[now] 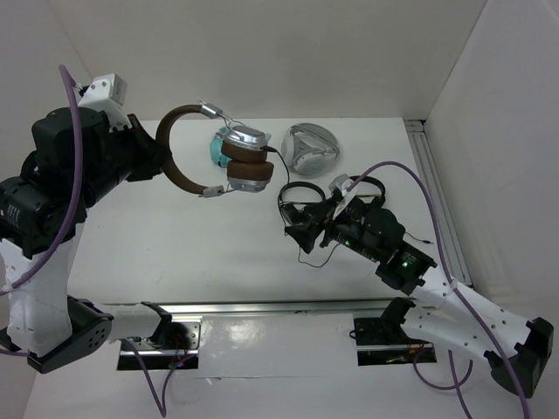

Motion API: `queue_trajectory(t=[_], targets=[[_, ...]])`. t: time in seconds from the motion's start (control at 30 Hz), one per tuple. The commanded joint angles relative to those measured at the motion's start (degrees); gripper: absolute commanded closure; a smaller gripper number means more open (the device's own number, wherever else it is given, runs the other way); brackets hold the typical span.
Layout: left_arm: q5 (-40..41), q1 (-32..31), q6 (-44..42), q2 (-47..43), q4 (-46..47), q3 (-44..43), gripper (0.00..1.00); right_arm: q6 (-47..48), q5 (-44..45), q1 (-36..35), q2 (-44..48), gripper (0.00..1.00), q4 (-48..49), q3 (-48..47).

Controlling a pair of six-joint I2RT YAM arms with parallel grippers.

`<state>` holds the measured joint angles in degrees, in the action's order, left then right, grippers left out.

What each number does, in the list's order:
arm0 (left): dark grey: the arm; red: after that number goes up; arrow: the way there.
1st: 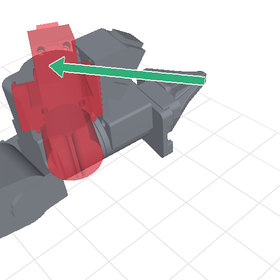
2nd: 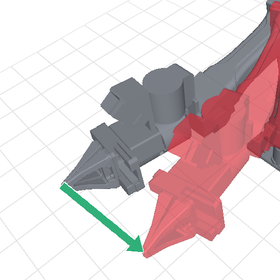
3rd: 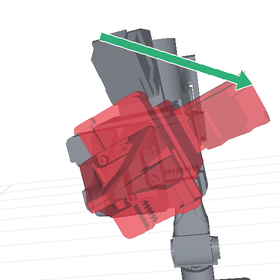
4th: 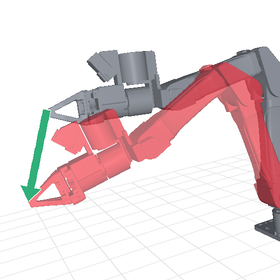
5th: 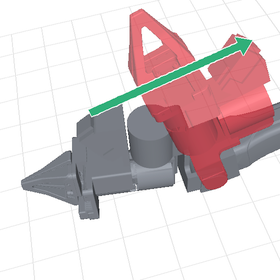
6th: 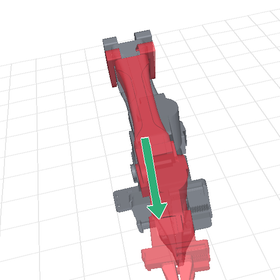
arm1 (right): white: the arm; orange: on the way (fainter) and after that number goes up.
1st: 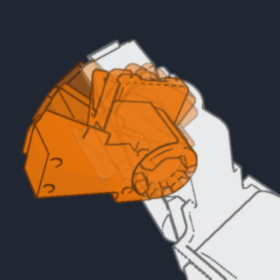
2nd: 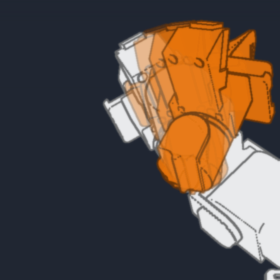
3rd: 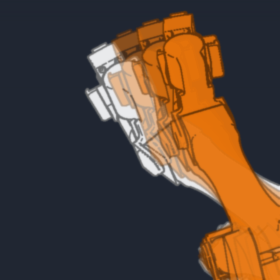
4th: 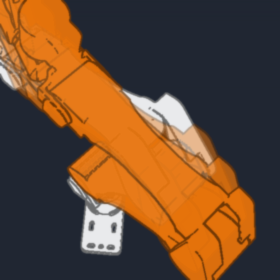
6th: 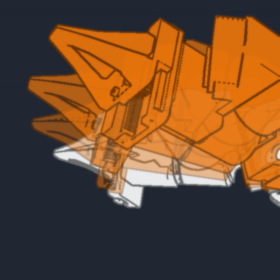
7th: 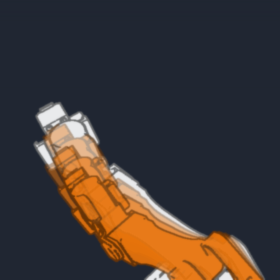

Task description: Wrap the headphones

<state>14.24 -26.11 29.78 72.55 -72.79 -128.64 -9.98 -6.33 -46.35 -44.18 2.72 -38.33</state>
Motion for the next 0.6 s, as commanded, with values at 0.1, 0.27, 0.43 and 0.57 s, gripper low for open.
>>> queue_trajectory(t=[0.1, 0.27, 0.43, 0.57], targets=[[-3.9, 0.3, 1.5, -0.7, 4.6, -1.1, 1.00, -1.1, -2.9, 0.3, -1.1, 0.16, 7.4, 0.6], [-4.5, 0.3, 2.0, -0.7, 4.6, 0.0, 1.00, -2.6, -0.5, 0.3, 0.1, 0.18, 9.8, 1.8], [-1.9, 0.3, 1.5, -0.2, 4.6, 1.2, 1.00, -5.3, -0.5, 0.3, 7.4, 0.18, 12.7, 4.0], [-1.8, 0.3, 1.5, -0.2, 4.6, 2.3, 1.00, -8.0, 5.4, 0.3, 13.6, 0.18, 14.9, 7.5]])
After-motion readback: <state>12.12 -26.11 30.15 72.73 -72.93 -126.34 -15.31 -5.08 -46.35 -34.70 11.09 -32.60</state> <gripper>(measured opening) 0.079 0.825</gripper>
